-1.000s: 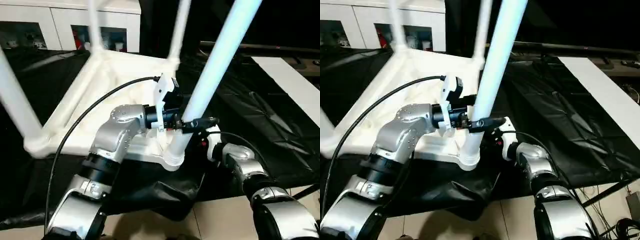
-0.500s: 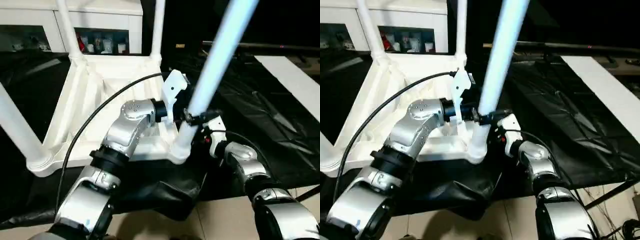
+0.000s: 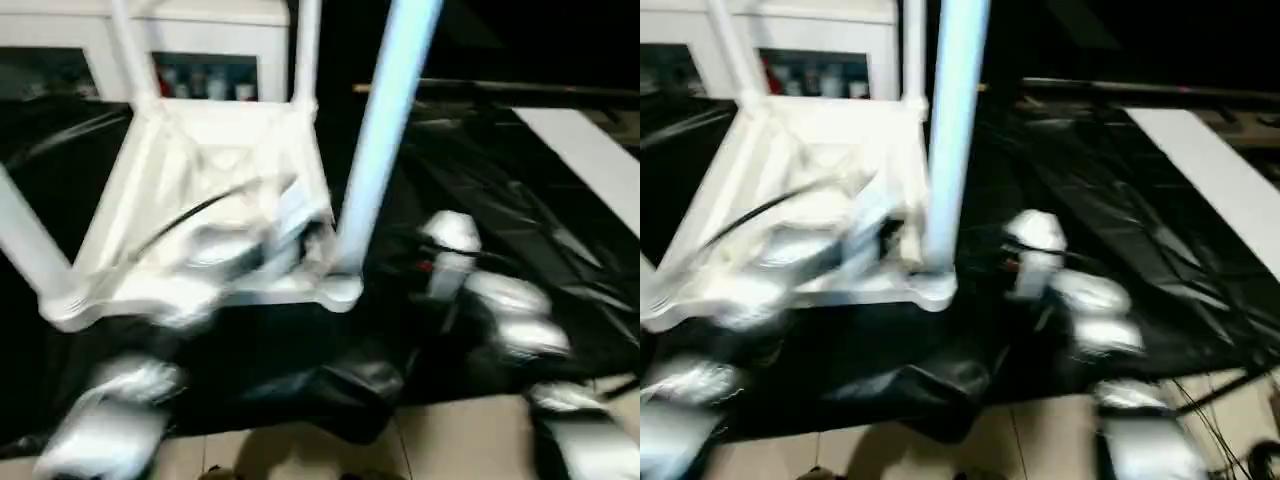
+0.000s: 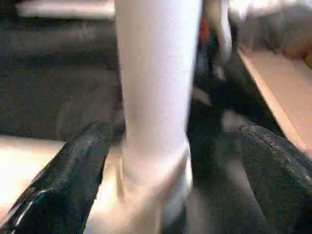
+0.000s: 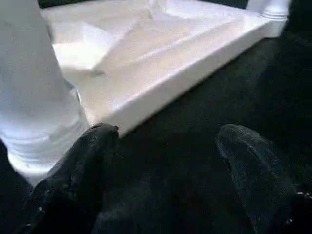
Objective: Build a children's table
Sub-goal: Rotate table base
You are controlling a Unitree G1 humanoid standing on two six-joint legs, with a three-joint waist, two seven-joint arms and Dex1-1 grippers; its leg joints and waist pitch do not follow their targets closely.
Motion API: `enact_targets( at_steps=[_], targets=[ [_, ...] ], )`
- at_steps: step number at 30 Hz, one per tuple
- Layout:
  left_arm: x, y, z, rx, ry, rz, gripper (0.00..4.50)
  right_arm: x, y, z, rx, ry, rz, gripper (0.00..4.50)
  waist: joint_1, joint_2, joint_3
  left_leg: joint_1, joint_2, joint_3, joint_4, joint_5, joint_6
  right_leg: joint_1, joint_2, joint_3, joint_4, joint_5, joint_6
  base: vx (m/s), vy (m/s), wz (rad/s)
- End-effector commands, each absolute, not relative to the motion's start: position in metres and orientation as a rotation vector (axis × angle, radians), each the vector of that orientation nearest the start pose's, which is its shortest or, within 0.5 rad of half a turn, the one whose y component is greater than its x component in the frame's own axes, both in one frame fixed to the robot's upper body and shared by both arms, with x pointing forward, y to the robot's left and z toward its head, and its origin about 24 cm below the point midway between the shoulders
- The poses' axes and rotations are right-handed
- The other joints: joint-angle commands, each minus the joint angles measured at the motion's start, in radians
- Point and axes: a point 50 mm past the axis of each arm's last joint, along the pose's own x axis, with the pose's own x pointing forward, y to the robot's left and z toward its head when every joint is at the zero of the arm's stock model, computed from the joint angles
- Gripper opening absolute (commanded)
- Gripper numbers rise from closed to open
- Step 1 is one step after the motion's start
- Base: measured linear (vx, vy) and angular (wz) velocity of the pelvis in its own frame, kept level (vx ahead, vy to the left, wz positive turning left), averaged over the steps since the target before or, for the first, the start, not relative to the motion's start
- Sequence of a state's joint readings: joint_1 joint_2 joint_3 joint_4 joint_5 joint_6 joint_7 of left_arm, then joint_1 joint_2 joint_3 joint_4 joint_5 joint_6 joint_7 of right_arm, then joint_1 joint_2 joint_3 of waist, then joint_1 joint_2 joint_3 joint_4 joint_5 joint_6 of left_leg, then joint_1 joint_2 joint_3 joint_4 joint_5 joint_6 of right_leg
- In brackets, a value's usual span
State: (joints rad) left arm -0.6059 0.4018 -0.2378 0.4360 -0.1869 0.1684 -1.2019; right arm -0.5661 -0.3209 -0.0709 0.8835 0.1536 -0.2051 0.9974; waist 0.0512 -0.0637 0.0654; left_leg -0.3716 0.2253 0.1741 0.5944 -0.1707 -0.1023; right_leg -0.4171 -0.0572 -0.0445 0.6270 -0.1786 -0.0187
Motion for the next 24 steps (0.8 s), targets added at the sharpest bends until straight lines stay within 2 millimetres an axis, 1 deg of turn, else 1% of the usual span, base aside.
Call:
enact_targets(
  at_steps=[1, 2, 4, 5, 6, 7, 9, 11, 12, 13, 14, 16, 17, 18, 20, 22, 24],
  targets=[
    [0.325, 0.129, 0.098, 0.346, 0.254, -1.363, 4.49, 0.325, -0.196, 0.047, -0.117, 0.152, 0.891, 3.71, -0.003, 0.018, -0.072, 0.019, 0.005, 0.011, -0.067, -0.256, 0.043, 0.054, -0.053, 0.036, -0.08, -0.183, -0.243, 0.0, 0.0, 0.0],
    [0.33, 0.137, 0.096, 0.399, 0.286, -1.339, 4.21, 0.322, -0.199, 0.046, -0.149, 0.174, 0.911, 3.71, -0.001, 0.018, -0.069, 0.019, 0.004, 0.009, -0.068, -0.273, 0.034, 0.054, -0.055, 0.036, -0.082, -0.226, -0.227, 0.0, 0.0, 0.0],
    [0.331, 0.139, 0.094, 0.422, 0.299, -1.333, 4.14, 0.321, -0.2, 0.045, -0.162, 0.182, 0.921, 3.71, 0.0, 0.014, -0.069, 0.017, 0.003, 0.007, -0.069, -0.283, 0.023, 0.056, -0.058, 0.036, -0.085, -0.268, -0.205, 0.0, 0.0, 0.0],
    [0.336, 0.146, 0.089, 0.488, 0.342, -1.305, 4.14, 0.316, -0.202, 0.043, -0.189, 0.215, 0.964, 3.71, 0.0, 0.013, -0.071, 0.016, 0.001, 0.007, -0.068, -0.268, 0.023, 0.057, -0.056, 0.037, -0.088, -0.267, -0.196, 0.0, 0.0, 0.0],
    [0.336, 0.146, 0.089, 0.488, 0.342, -1.305, 4.14, 0.316, -0.202, 0.043, -0.189, 0.215, 0.964, 3.71, 0.0, 0.013, -0.071, 0.016, 0.001, 0.007, -0.068, -0.268, 0.023, 0.057, -0.056, 0.037, -0.088, -0.267, -0.196, 0.0, 0.0, 0.0],
    [0.337, 0.147, 0.088, 0.501, 0.349, -1.301, 3.97, 0.315, -0.202, 0.043, -0.191, 0.22, 0.973, 3.71, 0.002, 0.014, -0.072, 0.015, 0.001, 0.006, -0.067, -0.254, 0.028, 0.058, -0.057, 0.038, -0.084, -0.241, -0.194, 0.0, 0.0, 0.0],
    [0.338, 0.149, 0.086, 0.514, 0.383, -1.319, 3.7, 0.311, -0.199, 0.045, -0.188, 0.233, 1.024, 3.71, 0.005, 0.012, -0.076, 0.012, 0.003, 0.006, -0.066, -0.22, 0.038, 0.062, -0.058, 0.037, -0.077, -0.19, -0.208, 0.0, 0.0, 0.0],
    [0.339, 0.151, 0.087, 0.534, 0.393, -1.325, 3.66, 0.309, -0.197, 0.047, -0.187, 0.237, 1.052, 3.71, 0.006, 0.011, -0.077, 0.01, 0.004, 0.007, -0.065, -0.202, 0.046, 0.063, -0.058, 0.036, -0.073, -0.151, -0.223, 0.0, 0.0, 0.0],
    [0.34, 0.153, 0.087, 0.552, 0.407, -1.333, 3.66, 0.308, -0.195, 0.048, -0.189, 0.241, 1.076, 3.71, 0.007, 0.014, -0.076, 0.011, 0.003, 0.007, -0.064, -0.201, 0.049, 0.063, -0.058, 0.036, -0.074, -0.144, -0.228, 0.0, 0.0, 0.0],
    [0.34, 0.153, 0.087, 0.552, 0.407, -1.333, 3.43, 0.308, -0.195, 0.048, -0.189, 0.241, 1.076, 3.71, 0.007, 0.013, -0.076, 0.011, 0.003, 0.008, -0.064, -0.203, 0.051, 0.062, -0.058, 0.036, -0.075, -0.147, -0.228, 0.0, 0.0, 0.0],
    [0.342, 0.155, 0.088, 0.562, 0.414, -1.343, 3.31, 0.306, -0.192, 0.049, -0.195, 0.249, 1.108, 3.71, 0.009, 0.013, -0.074, 0.013, 0.003, 0.009, -0.064, -0.214, 0.049, 0.061, -0.057, 0.035, -0.078, -0.169, -0.226, 0.0, 0.0, 0.0],
    [0.342, 0.155, 0.089, 0.565, 0.418, -1.362, 3.23, 0.305, -0.19, 0.051, -0.201, 0.252, 1.124, 3.71, 0.011, 0.014, -0.074, 0.014, 0.005, 0.008, -0.065, -0.217, 0.045, 0.06, -0.059, 0.036, -0.078, -0.177, -0.225, 0.0, 0.0, 0.0],
    [0.342, 0.155, 0.089, 0.564, 0.424, -1.383, 3.23, 0.305, -0.189, 0.052, -0.205, 0.252, 1.132, 3.71, 0.012, 0.015, -0.073, 0.014, 0.003, 0.009, -0.065, -0.219, 0.043, 0.06, -0.058, 0.036, -0.079, -0.185, -0.223, 0.0, 0.0, 0.0],
    [0.341, 0.155, 0.089, 0.563, 0.431, -1.394, 3.06, 0.305, -0.188, 0.052, -0.205, 0.251, 1.132, 3.71, 0.012, 0.015, -0.073, 0.014, 0.004, 0.008, -0.066, -0.222, 0.039, 0.06, -0.058, 0.036, -0.078, -0.187, -0.223, 0.0, 0.0, 0.0],
    [0.341, 0.156, 0.088, 0.572, 0.447, -1.401, 2.87, 0.305, -0.188, 0.054, -0.209, 0.249, 1.129, 3.71, 0.012, 0.012, -0.075, 0.015, 0.006, 0.008, -0.065, -0.218, 0.035, 0.06, -0.061, 0.037, -0.076, -0.176, -0.229, 0.0, 0.0, 0.0],
    [0.342, 0.157, 0.086, 0.587, 0.469, -1.395, 2.76, 0.305, -0.188, 0.054, -0.214, 0.252, 1.132, 3.71, 0.013, 0.012, -0.074, 0.015, 0.005, 0.008, -0.065, -0.217, 0.035, 0.06, -0.061, 0.037, -0.076, -0.173, -0.23, 0.0, 0.0, 0.0],
    [0.342, 0.16, 0.083, 0.603, 0.504, -1.38, 2.51, 0.304, -0.186, 0.055, -0.223, 0.265, 1.153, 3.71, 0.015, 0.014, -0.074, 0.015, 0.004, 0.008, -0.065, -0.219, 0.034, 0.061, -0.061, 0.037, -0.077, -0.18, -0.227, 0.0, 0.0, 0.0]
  ],
)
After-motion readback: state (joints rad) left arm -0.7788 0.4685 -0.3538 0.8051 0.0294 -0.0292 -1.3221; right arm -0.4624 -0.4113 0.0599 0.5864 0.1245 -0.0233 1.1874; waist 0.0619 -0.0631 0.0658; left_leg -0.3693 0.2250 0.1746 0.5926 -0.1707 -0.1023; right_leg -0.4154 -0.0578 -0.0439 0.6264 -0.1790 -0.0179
